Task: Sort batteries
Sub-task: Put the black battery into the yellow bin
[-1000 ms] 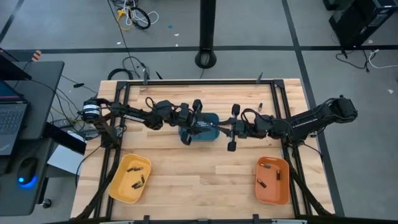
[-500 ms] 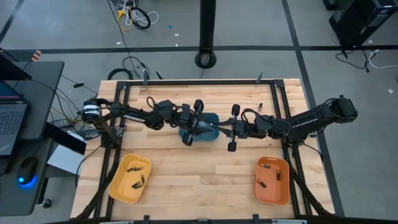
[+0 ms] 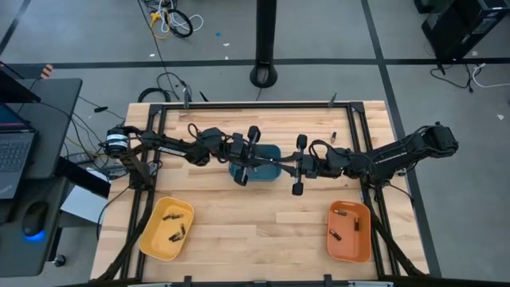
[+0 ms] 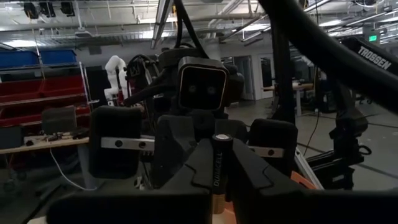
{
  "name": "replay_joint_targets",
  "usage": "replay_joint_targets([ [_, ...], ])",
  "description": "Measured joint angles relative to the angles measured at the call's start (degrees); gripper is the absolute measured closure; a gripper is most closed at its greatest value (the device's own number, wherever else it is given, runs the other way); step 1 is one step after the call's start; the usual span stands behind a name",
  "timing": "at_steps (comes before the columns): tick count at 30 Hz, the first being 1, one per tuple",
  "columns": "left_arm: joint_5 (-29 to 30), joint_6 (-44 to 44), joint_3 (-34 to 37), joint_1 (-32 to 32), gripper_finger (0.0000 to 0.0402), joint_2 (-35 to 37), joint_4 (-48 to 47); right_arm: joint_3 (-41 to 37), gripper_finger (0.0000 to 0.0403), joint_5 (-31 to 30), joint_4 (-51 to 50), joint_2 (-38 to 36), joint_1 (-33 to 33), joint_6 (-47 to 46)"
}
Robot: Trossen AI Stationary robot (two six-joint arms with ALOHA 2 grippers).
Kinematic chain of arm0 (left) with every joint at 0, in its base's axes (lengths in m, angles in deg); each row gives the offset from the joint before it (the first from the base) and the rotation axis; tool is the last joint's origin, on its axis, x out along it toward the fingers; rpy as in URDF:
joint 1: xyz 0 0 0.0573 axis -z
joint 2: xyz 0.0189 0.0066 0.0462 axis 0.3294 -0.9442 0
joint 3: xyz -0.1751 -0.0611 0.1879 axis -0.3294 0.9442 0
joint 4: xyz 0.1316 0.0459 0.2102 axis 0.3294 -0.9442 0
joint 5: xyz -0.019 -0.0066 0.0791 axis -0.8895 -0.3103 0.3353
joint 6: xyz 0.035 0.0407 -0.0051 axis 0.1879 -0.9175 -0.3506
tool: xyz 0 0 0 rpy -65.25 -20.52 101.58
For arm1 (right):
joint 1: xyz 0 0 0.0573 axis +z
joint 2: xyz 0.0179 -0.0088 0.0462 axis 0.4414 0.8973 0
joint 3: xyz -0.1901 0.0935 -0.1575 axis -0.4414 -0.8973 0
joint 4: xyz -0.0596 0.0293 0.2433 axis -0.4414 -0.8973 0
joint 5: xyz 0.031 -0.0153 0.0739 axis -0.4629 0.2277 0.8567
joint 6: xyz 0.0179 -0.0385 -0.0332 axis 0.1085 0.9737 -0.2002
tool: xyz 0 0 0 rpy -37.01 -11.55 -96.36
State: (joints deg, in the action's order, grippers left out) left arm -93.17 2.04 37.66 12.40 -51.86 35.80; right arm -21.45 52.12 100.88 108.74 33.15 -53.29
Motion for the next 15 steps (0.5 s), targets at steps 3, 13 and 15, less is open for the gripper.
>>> replay_joint_targets([
  [3,-0.18,0.13,0.0,-0.14,0.0374,0.07,-0.31,0.0,0.0355,-0.04,-0.52,-0.02,-0.11,-1.98],
  [13,0.11,-6.41,-0.02,-1.38,0.0374,8.57,-19.49,0.04,0.0264,-8.68,-8.08,-0.02,-0.61,-4.48],
  [15,1.72,-8.72,0.0,-1.27,0.0374,11.48,-25.42,0.04,0.0245,-10.26,-9.46,-0.02,-0.52,-5.47],
])
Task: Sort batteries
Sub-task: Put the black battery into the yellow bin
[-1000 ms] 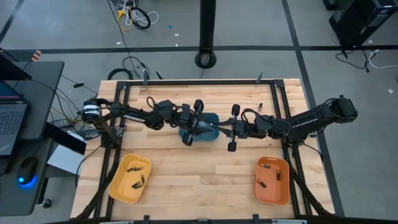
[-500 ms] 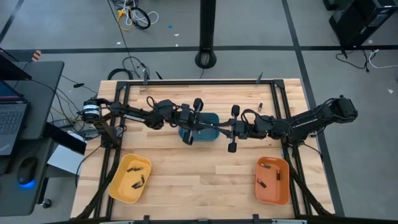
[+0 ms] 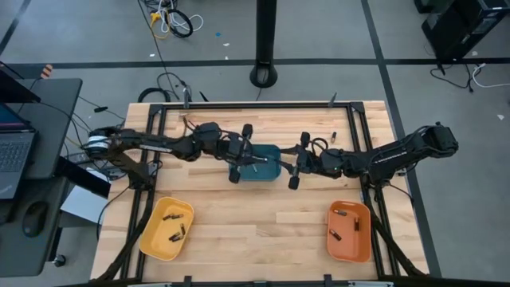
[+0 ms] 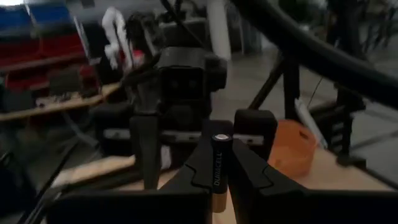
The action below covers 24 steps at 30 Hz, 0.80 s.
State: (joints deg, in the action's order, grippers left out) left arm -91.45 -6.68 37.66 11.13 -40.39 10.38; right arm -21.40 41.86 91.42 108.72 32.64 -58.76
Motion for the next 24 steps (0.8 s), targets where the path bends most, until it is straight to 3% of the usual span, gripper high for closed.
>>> replay_joint_targets([
  [5,7.26,-3.73,-0.04,1.11,0.0374,8.62,-21.24,0.0,0.0227,-0.58,-5.09,0.0,-0.11,-1.48],
  [11,20.5,-1.82,-0.04,7.86,0.0374,17.74,-45.24,0.0,0.0272,-0.45,-11.77,0.0,-1.3,-5.51],
  [19,27.38,18.27,-0.02,20.71,0.0374,21.46,-69.04,-0.02,0.0386,1.63,-14.6,0.0,-2.55,-3.84],
  [24,30.9,37.67,-0.02,30.14,0.0374,21.15,-79.55,-0.02,0.038,2.9,-14.51,0.0,-3.49,-2.35],
])
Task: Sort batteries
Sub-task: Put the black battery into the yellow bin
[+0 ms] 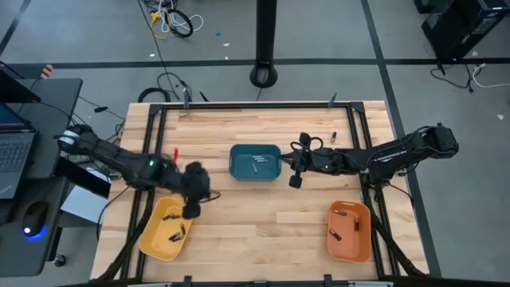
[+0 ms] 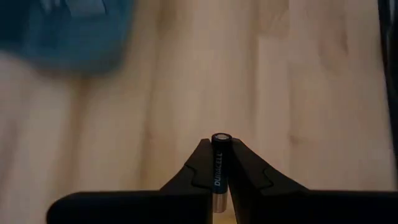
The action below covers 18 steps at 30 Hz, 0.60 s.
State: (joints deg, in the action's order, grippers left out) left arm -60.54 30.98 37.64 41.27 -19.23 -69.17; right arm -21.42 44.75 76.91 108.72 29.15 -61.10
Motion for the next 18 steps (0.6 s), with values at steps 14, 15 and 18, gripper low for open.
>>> replay_joint_targets([
  [14,-1.61,46.92,0.05,24.33,0.0374,-1.23,-15.08,0.0,0.0385,6.97,-0.37,0.0,-3.59,2.18],
  [15,-2.17,48.13,0.16,24.96,0.0374,-1.51,-15.81,0.0,0.0383,7.34,-0.37,0.0,-3.77,2.21],
  [18,-3.54,49.74,1.87,25.94,0.0374,-1.72,-13.91,0.0,0.0383,7.52,-0.37,0.0,-4.18,2.29],
])
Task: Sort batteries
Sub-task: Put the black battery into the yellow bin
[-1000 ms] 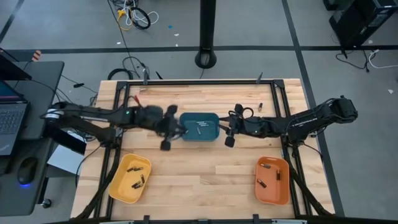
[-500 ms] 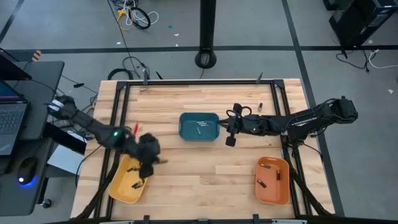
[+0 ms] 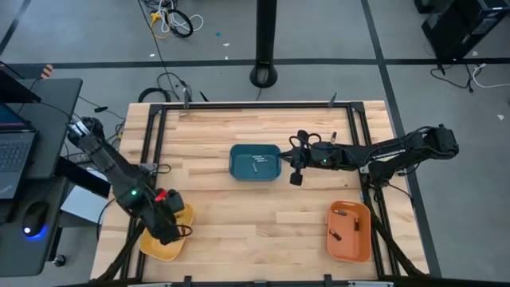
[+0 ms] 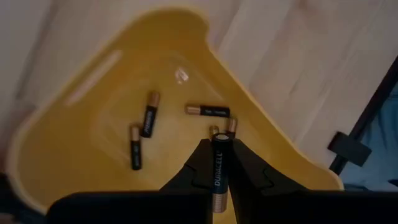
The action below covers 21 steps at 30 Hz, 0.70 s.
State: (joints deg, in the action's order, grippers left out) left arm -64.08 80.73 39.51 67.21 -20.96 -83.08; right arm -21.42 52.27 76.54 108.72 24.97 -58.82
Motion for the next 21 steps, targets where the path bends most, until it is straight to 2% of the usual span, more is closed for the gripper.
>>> replay_joint_targets([
  [6,-3.33,2.73,7.42,0.07,0.0374,-0.04,8.92,0.0,0.0394,0.02,-0.02,-0.02,-0.08,0.01],
  [14,-5.01,6.29,16.6,0.05,0.0374,-0.04,29.75,0.0,0.0384,0.04,-0.44,-0.01,-0.08,-0.15],
  [21,-7.36,9.44,18.7,-1.75,0.0374,-1.38,35.71,0.0,0.0392,0.04,-0.43,-0.02,-0.14,0.01],
])
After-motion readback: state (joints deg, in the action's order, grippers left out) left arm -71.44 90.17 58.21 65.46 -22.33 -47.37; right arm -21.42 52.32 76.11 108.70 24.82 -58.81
